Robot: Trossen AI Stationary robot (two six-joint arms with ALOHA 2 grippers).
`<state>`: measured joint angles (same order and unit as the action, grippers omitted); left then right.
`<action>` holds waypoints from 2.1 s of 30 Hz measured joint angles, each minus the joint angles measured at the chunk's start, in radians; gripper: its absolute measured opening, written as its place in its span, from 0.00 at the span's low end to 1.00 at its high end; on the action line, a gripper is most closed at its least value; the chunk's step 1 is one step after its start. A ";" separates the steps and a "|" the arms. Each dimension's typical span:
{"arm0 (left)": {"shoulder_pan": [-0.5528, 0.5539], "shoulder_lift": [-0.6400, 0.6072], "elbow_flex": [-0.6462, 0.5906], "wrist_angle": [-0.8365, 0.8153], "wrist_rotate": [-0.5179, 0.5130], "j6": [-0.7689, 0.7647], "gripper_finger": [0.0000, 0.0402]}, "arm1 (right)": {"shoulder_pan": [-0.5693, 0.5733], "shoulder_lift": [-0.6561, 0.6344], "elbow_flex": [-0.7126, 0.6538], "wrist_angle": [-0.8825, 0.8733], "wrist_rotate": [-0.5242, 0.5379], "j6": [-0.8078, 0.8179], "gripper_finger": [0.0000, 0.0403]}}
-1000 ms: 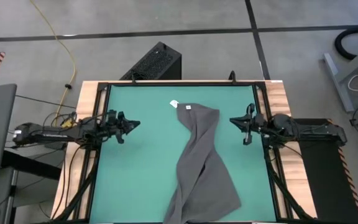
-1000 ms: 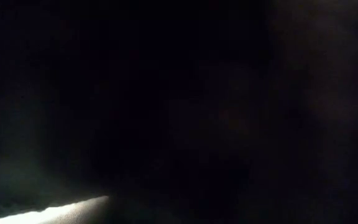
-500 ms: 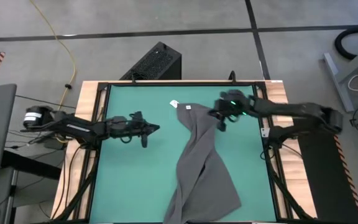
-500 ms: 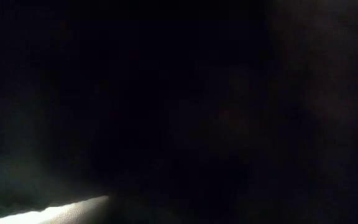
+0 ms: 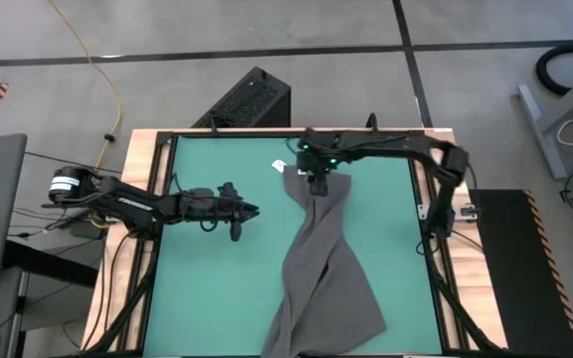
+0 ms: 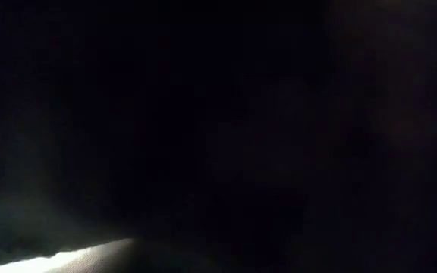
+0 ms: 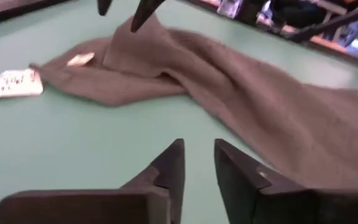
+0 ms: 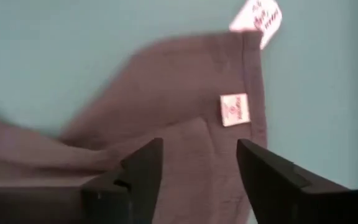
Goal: Roll towel into tight, uniform cylinder
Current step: Fold the gray towel
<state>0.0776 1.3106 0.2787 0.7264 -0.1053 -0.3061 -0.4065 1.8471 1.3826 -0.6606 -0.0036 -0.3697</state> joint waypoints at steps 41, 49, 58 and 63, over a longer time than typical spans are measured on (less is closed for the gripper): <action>-0.089 0.000 0.000 -0.137 0.118 0.008 0.34 | 0.097 0.031 -0.036 0.235 0.063 0.095 0.47; -0.089 0.000 0.000 -0.132 0.091 -0.002 0.34 | -0.011 0.206 0.124 0.229 0.056 0.022 0.47; -0.089 0.000 0.000 -0.133 0.066 -0.003 0.34 | -0.007 0.400 0.408 -0.073 0.090 -0.002 0.39; -0.089 0.000 0.000 -0.133 0.056 -0.003 0.34 | 0.018 0.383 0.446 -0.129 0.080 -0.047 0.10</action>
<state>-0.0109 1.3106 0.2787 0.5934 -0.0494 -0.3088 -0.3881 2.2304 1.8284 -0.7894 0.0768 -0.4170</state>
